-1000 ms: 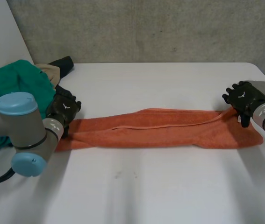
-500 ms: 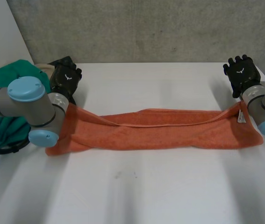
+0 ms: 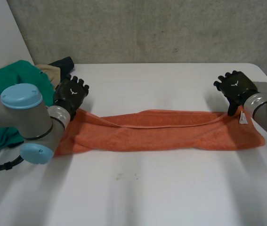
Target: Fold the laundry.
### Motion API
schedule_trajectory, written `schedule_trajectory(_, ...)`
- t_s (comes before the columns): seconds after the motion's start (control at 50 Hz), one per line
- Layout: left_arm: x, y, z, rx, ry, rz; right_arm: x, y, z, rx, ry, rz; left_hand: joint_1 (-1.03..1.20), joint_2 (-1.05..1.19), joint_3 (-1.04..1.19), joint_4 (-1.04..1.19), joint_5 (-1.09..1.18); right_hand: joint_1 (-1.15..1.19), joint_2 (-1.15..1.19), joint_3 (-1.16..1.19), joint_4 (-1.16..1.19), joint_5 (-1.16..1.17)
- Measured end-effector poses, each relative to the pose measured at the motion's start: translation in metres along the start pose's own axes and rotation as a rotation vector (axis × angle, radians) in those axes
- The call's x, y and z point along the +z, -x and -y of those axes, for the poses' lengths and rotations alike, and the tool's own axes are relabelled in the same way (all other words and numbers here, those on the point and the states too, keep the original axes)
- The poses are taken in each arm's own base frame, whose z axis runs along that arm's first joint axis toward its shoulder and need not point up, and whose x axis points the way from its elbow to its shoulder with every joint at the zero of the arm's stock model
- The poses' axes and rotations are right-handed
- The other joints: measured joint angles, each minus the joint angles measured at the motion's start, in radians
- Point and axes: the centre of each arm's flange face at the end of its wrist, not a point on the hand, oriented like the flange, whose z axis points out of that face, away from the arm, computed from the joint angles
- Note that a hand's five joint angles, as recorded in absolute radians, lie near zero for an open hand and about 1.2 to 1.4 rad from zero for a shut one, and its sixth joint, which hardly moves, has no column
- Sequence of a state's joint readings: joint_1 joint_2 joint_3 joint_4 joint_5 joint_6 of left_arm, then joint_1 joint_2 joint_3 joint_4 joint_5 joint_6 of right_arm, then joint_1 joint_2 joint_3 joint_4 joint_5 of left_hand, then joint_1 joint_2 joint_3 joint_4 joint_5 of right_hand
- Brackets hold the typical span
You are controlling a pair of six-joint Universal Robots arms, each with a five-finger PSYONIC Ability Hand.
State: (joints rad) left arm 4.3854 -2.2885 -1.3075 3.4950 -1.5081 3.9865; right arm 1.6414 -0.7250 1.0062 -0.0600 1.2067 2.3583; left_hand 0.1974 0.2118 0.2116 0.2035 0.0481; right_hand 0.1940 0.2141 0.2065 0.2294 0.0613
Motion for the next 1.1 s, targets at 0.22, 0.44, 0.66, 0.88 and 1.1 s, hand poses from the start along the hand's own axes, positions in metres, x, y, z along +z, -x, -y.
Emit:
schedule_trajectory(0.22,0.034,-0.004,-0.006,-0.015,-0.041,0.033,0.033,0.007,-0.023,-0.005,-0.014,-0.033,0.003,0.002,0.002,0.002,0.0,0.0,0.0,0.0,0.0,0.0)
schedule_trajectory(0.44,0.076,0.032,0.003,-0.081,-0.119,0.197,0.06,-0.029,-0.013,0.006,-0.139,-0.297,0.052,0.038,0.036,0.048,0.031,0.0,0.0,0.0,0.0,0.0)
schedule_trajectory(0.66,0.034,0.038,0.016,-0.167,-0.08,0.147,0.006,-0.035,0.021,0.052,-0.086,-0.22,0.052,0.039,0.036,0.05,0.032,0.0,0.0,0.0,0.0,0.0)
schedule_trajectory(0.88,-0.025,0.019,0.01,-0.176,0.009,0.029,-0.061,-0.034,0.016,0.137,0.097,-0.09,0.052,0.039,0.036,0.051,0.033,0.004,0.005,0.006,0.003,0.003)
schedule_trajectory(1.1,-0.027,-0.007,0.025,-0.208,-0.116,-0.127,-0.045,-0.012,-0.004,0.21,0.073,0.087,0.052,0.039,0.036,0.051,0.033,0.046,0.067,0.077,0.054,0.044)
